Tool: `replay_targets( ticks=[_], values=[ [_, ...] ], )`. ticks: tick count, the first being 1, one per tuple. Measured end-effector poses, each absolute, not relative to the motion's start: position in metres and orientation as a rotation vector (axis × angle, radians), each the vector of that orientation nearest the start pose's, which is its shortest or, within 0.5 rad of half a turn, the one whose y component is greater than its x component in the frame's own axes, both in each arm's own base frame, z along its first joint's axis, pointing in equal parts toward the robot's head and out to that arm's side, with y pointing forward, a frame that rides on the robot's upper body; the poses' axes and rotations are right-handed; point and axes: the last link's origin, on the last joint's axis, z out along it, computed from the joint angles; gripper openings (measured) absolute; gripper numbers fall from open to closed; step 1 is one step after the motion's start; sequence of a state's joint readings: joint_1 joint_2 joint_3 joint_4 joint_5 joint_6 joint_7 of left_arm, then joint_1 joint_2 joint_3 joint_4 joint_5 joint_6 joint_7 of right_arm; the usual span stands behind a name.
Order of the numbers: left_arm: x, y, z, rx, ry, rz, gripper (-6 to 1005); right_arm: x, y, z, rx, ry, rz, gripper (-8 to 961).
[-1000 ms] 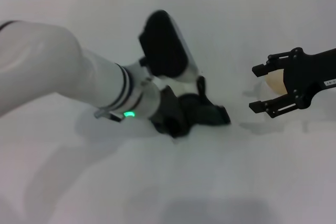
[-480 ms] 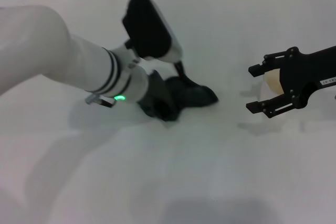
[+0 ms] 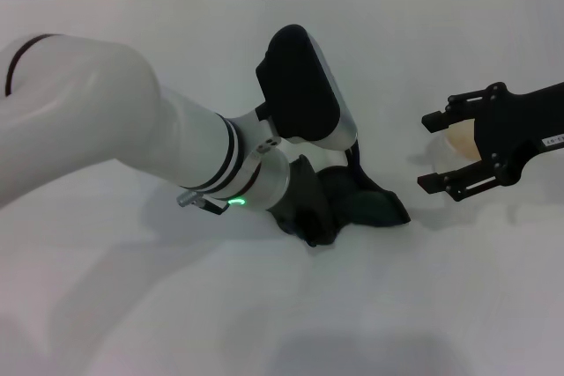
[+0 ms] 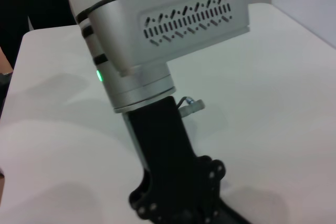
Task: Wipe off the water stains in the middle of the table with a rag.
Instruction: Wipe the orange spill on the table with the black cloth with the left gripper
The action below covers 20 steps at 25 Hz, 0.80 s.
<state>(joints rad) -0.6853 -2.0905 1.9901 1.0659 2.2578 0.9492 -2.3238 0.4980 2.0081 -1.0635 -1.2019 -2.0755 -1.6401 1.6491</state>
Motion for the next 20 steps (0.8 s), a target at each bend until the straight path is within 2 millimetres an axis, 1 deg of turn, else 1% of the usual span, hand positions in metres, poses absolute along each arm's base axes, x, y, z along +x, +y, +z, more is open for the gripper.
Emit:
replay_targets(
  ticks=[2,5,11,15,20],
  values=[
    [-0.143,0.332,-0.137,-2.894,-0.243,0.35,104,0.204,0.341,0.044,-2.945,0.188,0.154,839],
    [-0.151,0.343,-0.129,-2.843,-0.287,0.357,104,0.203,0.341,0.043,-2.951,0.182,0.152,838],
    [-0.167,0.365,-0.106,-2.735,-0.372,0.338,105,0.201,0.341,0.042,-2.956,0.177,0.152,838],
    [-0.173,0.368,-0.101,-2.718,-0.389,0.336,105,0.201,0.342,0.042,-2.957,0.177,0.153,838],
    [-0.169,0.364,-0.103,-2.743,-0.359,0.325,105,0.202,0.342,0.041,-2.955,0.18,0.154,838]
  ],
)
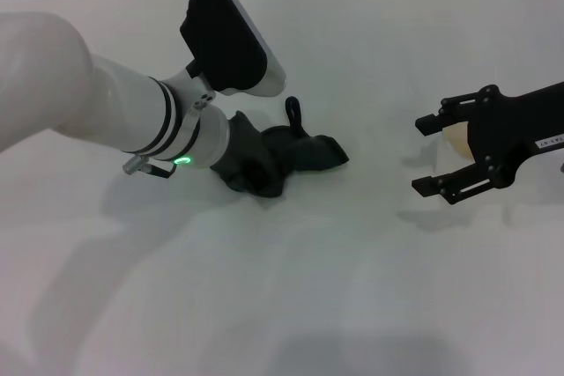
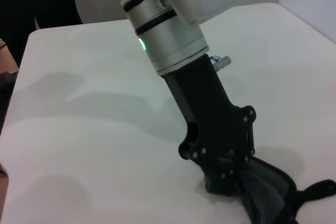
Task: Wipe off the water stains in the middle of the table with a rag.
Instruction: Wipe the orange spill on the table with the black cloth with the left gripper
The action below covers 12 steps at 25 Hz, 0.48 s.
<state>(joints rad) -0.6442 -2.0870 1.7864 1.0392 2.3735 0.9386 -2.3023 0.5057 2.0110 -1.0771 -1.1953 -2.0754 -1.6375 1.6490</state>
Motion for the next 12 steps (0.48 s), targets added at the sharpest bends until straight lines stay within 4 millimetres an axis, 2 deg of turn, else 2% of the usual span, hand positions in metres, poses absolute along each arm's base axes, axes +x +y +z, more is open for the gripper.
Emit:
replay_targets(
  ticks=[4,6,12],
  values=[
    [-0.161,0.359,-0.103,-2.796,-0.352,0.284,107,0.204,0.34,0.042,-2.952,0.192,0.153,839],
    [-0.158,0.354,-0.095,-2.815,-0.351,0.258,111,0.205,0.34,0.042,-2.95,0.196,0.153,839],
    [-0.164,0.336,-0.052,-2.81,-0.339,0.172,120,0.205,0.34,0.042,-2.951,0.195,0.151,839]
  ],
)
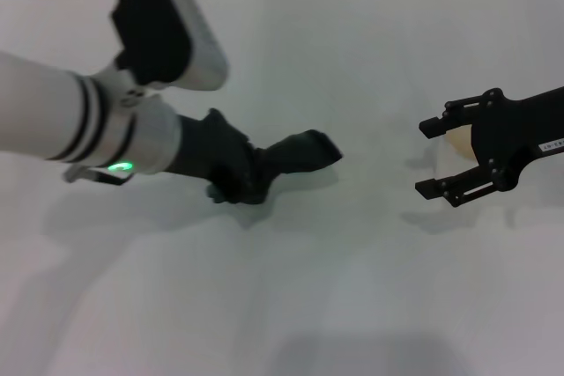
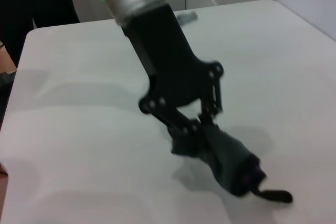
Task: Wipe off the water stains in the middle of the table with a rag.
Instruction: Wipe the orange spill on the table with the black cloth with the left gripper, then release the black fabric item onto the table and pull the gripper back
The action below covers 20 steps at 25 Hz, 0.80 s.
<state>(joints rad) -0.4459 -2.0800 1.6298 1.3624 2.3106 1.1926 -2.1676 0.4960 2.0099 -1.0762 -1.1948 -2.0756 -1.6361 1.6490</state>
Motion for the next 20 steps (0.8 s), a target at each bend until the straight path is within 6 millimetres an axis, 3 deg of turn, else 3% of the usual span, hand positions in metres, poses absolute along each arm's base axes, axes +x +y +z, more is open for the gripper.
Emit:
replay_targets(
  ticks=[5,9,20],
  values=[
    [-0.181,0.326,-0.023,-2.771,-0.386,0.152,128,0.206,0.339,0.042,-2.955,0.199,0.15,839],
    [-0.19,0.327,-0.013,-2.741,-0.417,0.147,135,0.207,0.338,0.042,-2.955,0.205,0.15,839],
    [-0.204,0.324,-0.017,-2.774,-0.448,0.179,153,0.208,0.337,0.038,-2.967,0.203,0.144,838]
  ],
)
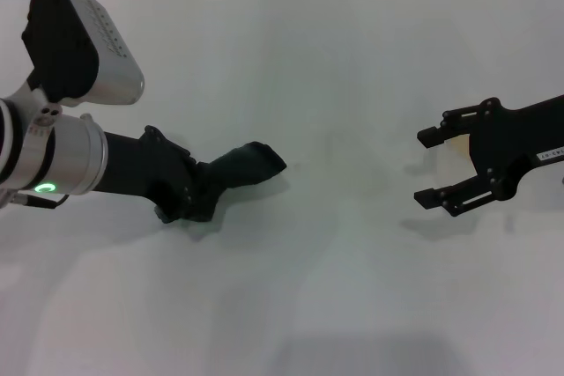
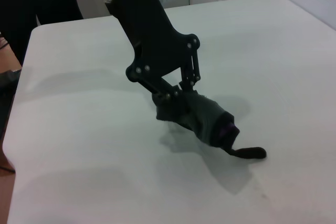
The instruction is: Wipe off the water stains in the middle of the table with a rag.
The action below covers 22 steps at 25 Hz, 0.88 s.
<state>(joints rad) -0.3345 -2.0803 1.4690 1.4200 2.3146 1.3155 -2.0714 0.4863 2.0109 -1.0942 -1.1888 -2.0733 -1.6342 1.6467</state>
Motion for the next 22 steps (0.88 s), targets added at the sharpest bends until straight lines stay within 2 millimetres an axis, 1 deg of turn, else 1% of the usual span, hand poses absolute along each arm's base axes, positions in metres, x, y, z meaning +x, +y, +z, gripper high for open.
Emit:
replay_targets(
  ticks=[5,12,16,22],
  values=[
    [-0.204,0.323,-0.017,-2.78,-0.465,0.17,161,0.207,0.336,0.036,-2.971,0.2,0.148,838],
    [-0.206,0.32,-0.016,-2.773,-0.479,0.17,423,0.208,0.336,0.036,-2.974,0.206,0.147,839],
    [-0.203,0.312,-0.003,-2.747,-0.426,0.147,584,0.209,0.336,0.037,-2.972,0.208,0.149,839],
    [-0.201,0.296,0.017,-2.78,-0.341,0.051,710,0.213,0.334,0.039,-2.965,0.218,0.149,839]
  ],
)
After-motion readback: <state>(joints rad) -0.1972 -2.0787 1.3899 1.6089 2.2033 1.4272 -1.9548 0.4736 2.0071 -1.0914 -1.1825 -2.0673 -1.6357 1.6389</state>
